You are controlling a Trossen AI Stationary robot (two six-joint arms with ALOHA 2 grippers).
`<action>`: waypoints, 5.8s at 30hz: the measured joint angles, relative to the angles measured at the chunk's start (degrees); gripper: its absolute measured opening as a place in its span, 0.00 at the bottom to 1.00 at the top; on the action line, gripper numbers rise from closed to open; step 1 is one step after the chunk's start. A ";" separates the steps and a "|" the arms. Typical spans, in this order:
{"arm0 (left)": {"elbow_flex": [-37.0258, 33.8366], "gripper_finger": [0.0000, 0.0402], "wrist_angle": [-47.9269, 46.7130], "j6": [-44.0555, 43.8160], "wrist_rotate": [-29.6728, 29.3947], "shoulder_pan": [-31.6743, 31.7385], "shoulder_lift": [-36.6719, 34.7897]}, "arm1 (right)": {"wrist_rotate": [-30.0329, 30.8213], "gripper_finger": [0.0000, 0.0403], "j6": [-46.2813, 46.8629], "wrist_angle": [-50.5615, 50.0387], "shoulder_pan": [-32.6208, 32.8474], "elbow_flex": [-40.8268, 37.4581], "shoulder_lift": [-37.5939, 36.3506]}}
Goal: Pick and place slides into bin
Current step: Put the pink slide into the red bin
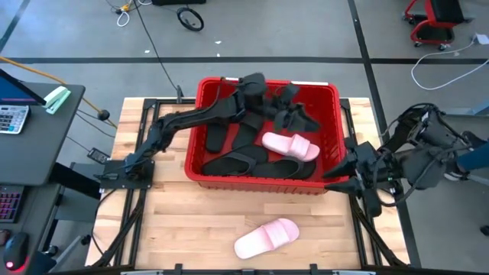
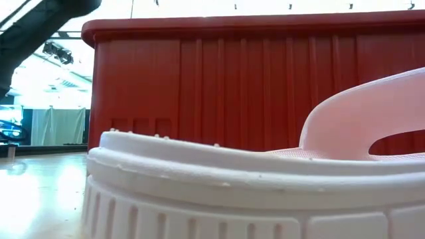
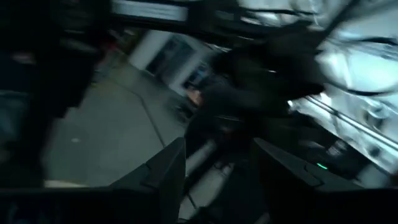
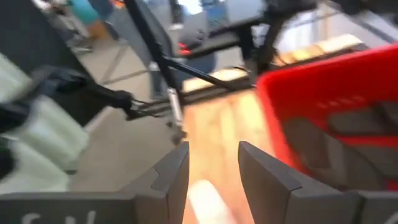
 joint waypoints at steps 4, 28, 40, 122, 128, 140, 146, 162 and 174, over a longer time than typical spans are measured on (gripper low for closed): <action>-0.04 0.44 0.12 3.96 0.61 -3.87 -4.86 | 4.61 0.36 7.48 -9.87 0.78 0.00 0.00; -0.06 0.43 -31.42 19.26 -51.45 -36.38 -13.83 | 7.54 0.36 11.48 -6.22 8.09 -2.67 2.16; -5.98 0.43 -45.04 -12.12 -77.03 -46.17 -10.86 | 6.49 0.36 31.38 -5.14 10.92 -2.67 12.43; -17.40 0.04 -25.93 -37.61 -65.53 -41.68 6.21 | 0.30 0.36 50.56 -1.17 13.93 -3.33 24.97; 0.35 0.03 -37.08 -18.97 -65.84 -42.96 3.16 | 6.82 0.36 38.09 8.31 17.58 -1.68 19.47; -6.40 0.03 -46.12 0.92 -70.03 -28.08 -18.48 | 27.15 0.36 7.30 18.34 20.17 -1.57 9.39; -6.46 0.03 -45.90 2.97 -54.78 -14.67 -18.51 | 28.69 0.36 4.10 11.63 16.04 -1.60 5.61; -6.75 0.03 -29.70 2.25 -26.18 11.83 -2.67 | 30.65 0.36 -2.52 -4.93 -2.82 -1.64 -8.73; -6.75 0.04 -19.19 -7.44 -14.97 13.03 11.46 | 30.52 0.36 -9.24 -5.56 -12.31 -1.64 -13.53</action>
